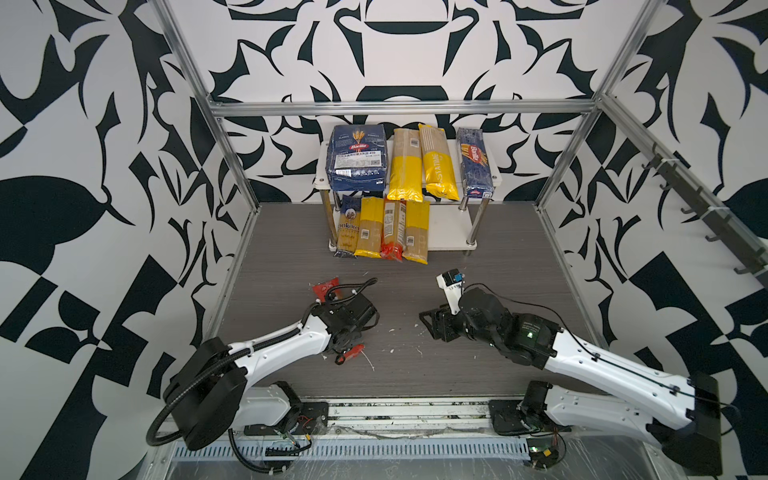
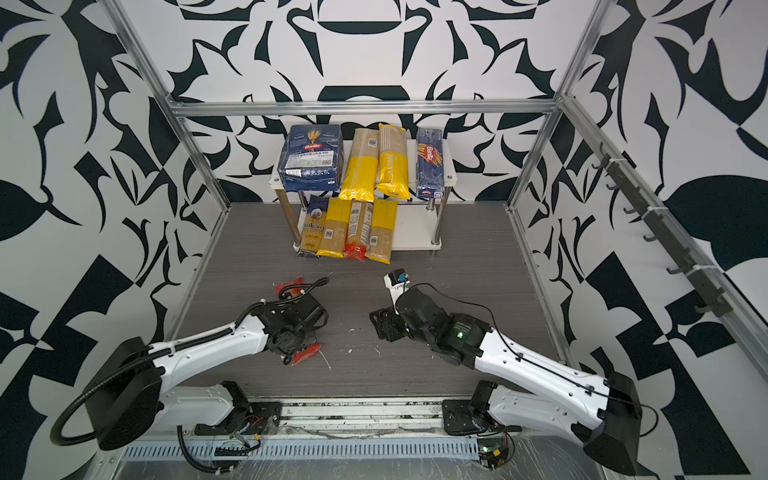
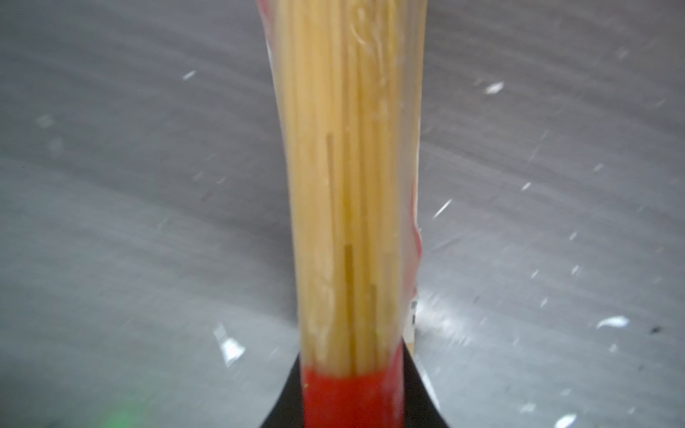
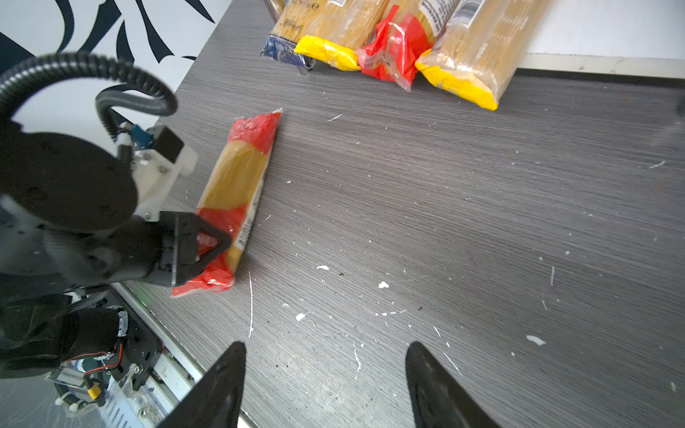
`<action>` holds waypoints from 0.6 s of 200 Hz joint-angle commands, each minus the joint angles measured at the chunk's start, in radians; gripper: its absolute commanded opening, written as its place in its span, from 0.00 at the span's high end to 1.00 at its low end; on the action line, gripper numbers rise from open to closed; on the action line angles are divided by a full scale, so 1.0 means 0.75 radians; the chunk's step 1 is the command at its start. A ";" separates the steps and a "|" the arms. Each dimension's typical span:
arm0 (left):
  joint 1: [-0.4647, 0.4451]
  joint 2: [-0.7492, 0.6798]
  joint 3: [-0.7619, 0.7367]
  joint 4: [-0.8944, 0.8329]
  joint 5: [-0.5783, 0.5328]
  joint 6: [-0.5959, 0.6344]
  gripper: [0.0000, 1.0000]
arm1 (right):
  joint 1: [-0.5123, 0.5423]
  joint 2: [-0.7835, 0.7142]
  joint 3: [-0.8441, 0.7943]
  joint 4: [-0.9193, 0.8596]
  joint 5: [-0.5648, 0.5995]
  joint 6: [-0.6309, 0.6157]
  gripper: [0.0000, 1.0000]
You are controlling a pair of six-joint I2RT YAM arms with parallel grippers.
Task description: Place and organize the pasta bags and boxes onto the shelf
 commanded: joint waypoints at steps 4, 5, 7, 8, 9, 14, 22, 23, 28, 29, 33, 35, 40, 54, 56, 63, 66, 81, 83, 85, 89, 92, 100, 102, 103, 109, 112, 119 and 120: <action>-0.019 -0.104 0.024 -0.236 -0.047 -0.056 1.00 | -0.007 -0.053 -0.008 -0.042 0.049 0.015 0.29; -0.021 -0.106 0.024 -0.239 -0.047 -0.056 1.00 | -0.008 -0.055 -0.007 -0.044 0.051 0.015 0.29; -0.024 -0.113 0.029 -0.244 -0.048 -0.055 1.00 | -0.008 -0.057 -0.006 -0.048 0.055 0.014 0.29; -0.024 -0.116 0.031 -0.247 -0.049 -0.053 1.00 | -0.009 -0.058 -0.006 -0.050 0.057 0.015 0.29; -0.025 -0.118 0.033 -0.249 -0.050 -0.051 1.00 | -0.009 -0.059 -0.006 -0.052 0.059 0.015 0.29; -0.030 -0.131 0.045 -0.260 -0.055 -0.043 1.00 | -0.010 -0.065 -0.005 -0.062 0.069 0.016 0.29; -0.040 -0.146 0.067 -0.274 -0.068 -0.031 1.00 | -0.010 -0.077 -0.007 -0.073 0.082 0.019 0.29; -0.042 -0.147 0.070 -0.276 -0.069 -0.028 1.00 | -0.010 -0.078 -0.007 -0.074 0.082 0.019 0.29; -0.050 -0.155 0.088 -0.284 -0.074 -0.015 1.00 | -0.012 -0.084 -0.007 -0.081 0.091 0.022 0.29; -0.052 -0.155 0.091 -0.285 -0.075 -0.013 1.00 | -0.012 -0.086 -0.008 -0.081 0.092 0.023 0.29; -0.060 -0.159 0.107 -0.289 -0.080 0.000 1.00 | -0.012 -0.091 -0.009 -0.085 0.093 0.025 0.29; -0.065 -0.161 0.115 -0.291 -0.083 0.005 1.00 | -0.012 -0.094 -0.010 -0.086 0.093 0.027 0.29; -0.078 -0.162 0.136 -0.298 -0.092 0.016 1.00 | -0.014 -0.100 -0.012 -0.089 0.093 0.030 0.29; -0.115 -0.153 0.201 -0.332 -0.125 0.037 1.00 | -0.016 -0.116 -0.020 -0.091 0.138 0.041 0.29; -0.122 -0.150 0.214 -0.337 -0.132 0.042 1.00 | -0.015 -0.118 -0.021 -0.091 0.142 0.043 0.29; -0.149 -0.140 0.248 -0.353 -0.158 0.050 1.00 | -0.018 -0.123 -0.023 -0.095 0.146 0.047 0.29; -0.159 -0.136 0.264 -0.363 -0.168 0.052 1.00 | -0.018 -0.125 -0.024 -0.095 0.147 0.047 0.29; -0.211 -0.110 0.341 -0.396 -0.220 0.068 1.00 | -0.021 -0.137 -0.022 -0.107 0.160 0.052 0.29; -0.218 -0.105 0.350 -0.399 -0.228 0.071 1.00 | -0.021 -0.138 -0.022 -0.108 0.162 0.053 0.29; -0.226 -0.102 0.360 -0.402 -0.237 0.073 1.00 | -0.021 -0.139 -0.022 -0.112 0.166 0.054 0.29; -0.242 -0.096 0.378 -0.407 -0.253 0.077 1.00 | -0.021 -0.142 -0.021 -0.117 0.172 0.054 0.29; -0.252 -0.090 0.392 -0.409 -0.262 0.080 1.00 | -0.022 -0.145 -0.020 -0.120 0.176 0.056 0.29; -0.274 -0.074 0.428 -0.411 -0.283 0.092 1.00 | -0.022 -0.156 -0.018 -0.131 0.187 0.056 0.29; -0.278 -0.070 0.437 -0.411 -0.286 0.096 1.00 | -0.022 -0.159 -0.018 -0.134 0.191 0.056 0.29; -0.281 -0.068 0.441 -0.412 -0.289 0.097 1.00 | -0.022 -0.161 -0.018 -0.136 0.191 0.057 0.29; -0.294 -0.055 0.465 -0.410 -0.298 0.105 1.00 | -0.022 -0.171 -0.016 -0.143 0.199 0.056 0.29; -0.298 -0.048 0.478 -0.410 -0.300 0.111 1.00 | -0.023 -0.177 -0.014 -0.150 0.203 0.058 0.29; -0.309 -0.030 0.505 -0.409 -0.304 0.124 1.00 | -0.025 -0.189 -0.010 -0.162 0.216 0.058 0.29; -0.310 -0.027 0.510 -0.408 -0.307 0.126 1.00 | -0.025 -0.191 -0.010 -0.165 0.218 0.058 0.29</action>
